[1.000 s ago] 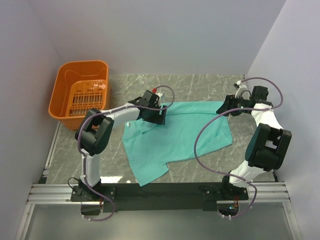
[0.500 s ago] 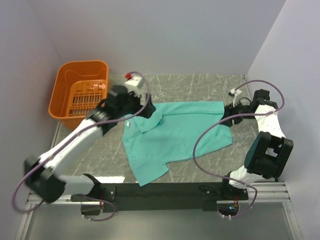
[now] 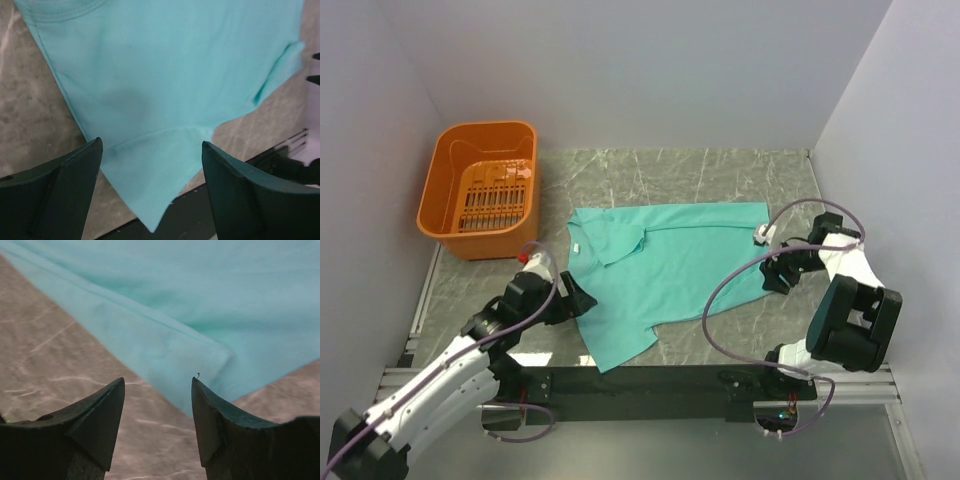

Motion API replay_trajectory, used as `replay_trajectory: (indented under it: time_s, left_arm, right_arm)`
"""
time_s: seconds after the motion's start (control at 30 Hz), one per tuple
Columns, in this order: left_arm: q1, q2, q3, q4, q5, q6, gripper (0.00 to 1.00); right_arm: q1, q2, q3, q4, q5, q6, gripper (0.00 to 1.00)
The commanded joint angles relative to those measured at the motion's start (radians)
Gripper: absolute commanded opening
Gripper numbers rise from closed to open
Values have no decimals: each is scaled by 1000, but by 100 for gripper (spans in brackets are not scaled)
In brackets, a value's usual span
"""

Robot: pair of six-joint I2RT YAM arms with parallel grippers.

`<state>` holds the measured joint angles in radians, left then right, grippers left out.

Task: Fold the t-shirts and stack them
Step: Fold the tshirt

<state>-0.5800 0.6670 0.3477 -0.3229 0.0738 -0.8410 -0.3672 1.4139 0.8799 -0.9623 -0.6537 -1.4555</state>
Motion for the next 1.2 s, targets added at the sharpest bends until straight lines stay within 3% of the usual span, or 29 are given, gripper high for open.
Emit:
replay_trajectory:
  time_s: [0.0,0.17,0.5,0.7,0.8,0.9,1.17]
  left_arm:
    - [-1,-137,-19,6,-31,-206,85]
    - [-4,-156,-27,-71,-71,-280,86]
    - [-4,-35,-38,-30,-60,-291,86]
    - [-6,-38,-44,-21,-20,-287,85]
    - [-6,-30,-47,-16,3,-274,82]
    - [-7,-20,-50,-15,43,-264,78]
    - [-53,28,-24,-125,98,-344,75]
  right_arm:
    - [-1,49,91,148,15,62,62]
    - [5,149,159,123,19,139,61]
    - [36,237,154,169,29,201,55]
    - [44,263,157,152,22,196,37]
    - [44,247,149,146,2,188,14]
    - [44,229,152,135,-4,191,0]
    - [40,168,134,158,-1,265,0]
